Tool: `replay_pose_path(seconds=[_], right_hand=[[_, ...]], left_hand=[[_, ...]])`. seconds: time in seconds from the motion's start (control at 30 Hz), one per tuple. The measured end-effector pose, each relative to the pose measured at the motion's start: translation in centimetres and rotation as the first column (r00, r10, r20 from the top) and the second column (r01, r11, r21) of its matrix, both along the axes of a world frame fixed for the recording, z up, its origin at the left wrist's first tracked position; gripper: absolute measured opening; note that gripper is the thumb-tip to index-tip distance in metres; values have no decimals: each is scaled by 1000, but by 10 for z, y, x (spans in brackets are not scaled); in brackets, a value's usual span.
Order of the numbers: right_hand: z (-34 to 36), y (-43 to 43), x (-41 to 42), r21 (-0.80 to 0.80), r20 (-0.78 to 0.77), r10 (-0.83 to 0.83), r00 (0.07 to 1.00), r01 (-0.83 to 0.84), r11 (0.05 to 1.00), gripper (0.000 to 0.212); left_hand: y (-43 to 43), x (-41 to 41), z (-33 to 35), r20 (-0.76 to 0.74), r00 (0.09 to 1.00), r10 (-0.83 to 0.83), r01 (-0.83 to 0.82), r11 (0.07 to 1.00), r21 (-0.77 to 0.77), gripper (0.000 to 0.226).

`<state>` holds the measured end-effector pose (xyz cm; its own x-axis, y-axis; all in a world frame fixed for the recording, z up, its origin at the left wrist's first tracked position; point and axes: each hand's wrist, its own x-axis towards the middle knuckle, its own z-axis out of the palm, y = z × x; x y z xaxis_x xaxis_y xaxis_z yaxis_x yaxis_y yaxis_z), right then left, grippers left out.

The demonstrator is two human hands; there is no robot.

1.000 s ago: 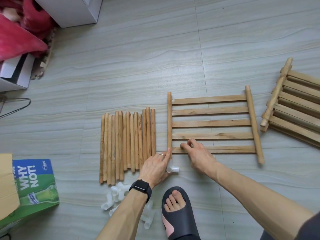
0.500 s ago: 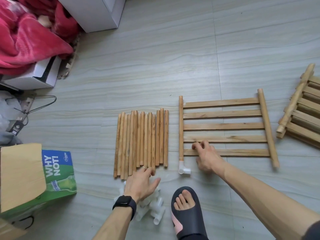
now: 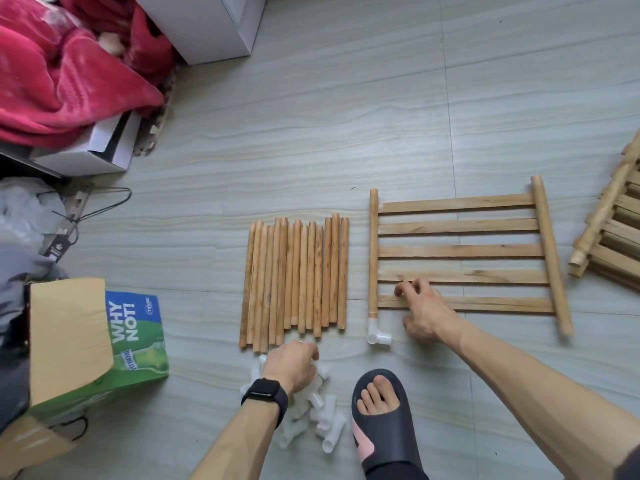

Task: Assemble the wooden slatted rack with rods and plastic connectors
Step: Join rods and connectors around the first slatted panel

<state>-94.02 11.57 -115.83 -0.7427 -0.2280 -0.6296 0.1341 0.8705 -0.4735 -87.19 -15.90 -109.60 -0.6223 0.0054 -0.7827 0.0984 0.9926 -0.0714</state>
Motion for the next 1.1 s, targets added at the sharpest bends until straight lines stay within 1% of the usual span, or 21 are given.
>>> replay_pose_path(seconds=[0.07,0.1,0.13,0.17,0.2,0.27,0.3,0.33,0.37,0.47,0.53,0.63,0.67,0.7,0.73,0.77,0.8,0.83,0.87,0.97,1.1], right_hand=[[0,1,0,1,6,1,1000,-1,1000,58],[0,1,0,-1,9,3,1000,-3,1000,59],[1,2,0,-6,11,7,1000,-6,1000,59],[0,2,-1,-10,14,10,1000,-9,1000,59],[0,2,-1,-13,15,11,1000,-11,1000,60],[-1,3,-1,-14,8,13,1000,-13,1000,60],[-1,3,-1,-15,5,15,1000,-15,1000,61],[-1,3,-1,-15,5,17,1000,-17,1000,61],[-1,4,-1,-15,3,21,1000,-21,1000,60],[1,6,-1,-10,-11,29,1000,-29,1000,59],[4,8,-1,-25,-9,26,1000,-26,999,60],[9,13,-6,-89,41,-2,999,6,996,55],[12,15,-10,-132,57,-65,996,72,989,49],[16,17,-17,-197,80,-182,980,194,961,42],[23,20,-24,-280,127,-335,934,358,891,34],[31,22,-32,-369,203,-475,856,516,773,28],[38,24,-39,-437,293,-562,774,631,641,24],[44,27,-46,-479,353,-593,724,684,550,22],[48,30,-50,-504,382,-596,706,700,506,21],[52,34,-55,-550,408,-592,694,705,447,29],[41,37,-56,-530,397,-655,643,743,409,27]], left_hand=[[-1,-7,0,13,999,29,-29,999,22,36],[-3,-12,2,28,996,90,-91,994,61,38],[-5,-19,5,55,981,186,-192,974,121,42],[-9,-28,10,99,946,310,-324,926,195,47],[-12,-39,16,156,883,442,-469,838,280,48],[-11,-64,34,284,702,653,-702,567,431,42],[-8,-76,43,325,623,711,-753,435,493,36],[-4,-88,50,340,572,747,-766,337,547,31],[1,-100,53,331,548,768,-755,284,590,27],[24,-127,51,283,513,810,-694,198,692,24],[43,-140,46,234,500,834,-651,184,736,25],[66,-152,37,161,559,814,-584,248,773,29],[73,-154,33,135,593,794,-558,284,780,30],[79,-156,29,110,626,772,-531,318,785,29],[85,-158,25,90,648,756,-511,344,788,28],[92,-159,20,75,662,746,-494,359,792,26],[98,-160,17,64,663,746,-490,368,790,24],[104,-160,12,65,658,750,-496,367,787,24],[112,-160,9,78,644,761,-510,352,785,24],[133,-157,-1,162,614,772,-552,274,787,25],[149,-156,-5,309,580,754,-638,185,747,18]])
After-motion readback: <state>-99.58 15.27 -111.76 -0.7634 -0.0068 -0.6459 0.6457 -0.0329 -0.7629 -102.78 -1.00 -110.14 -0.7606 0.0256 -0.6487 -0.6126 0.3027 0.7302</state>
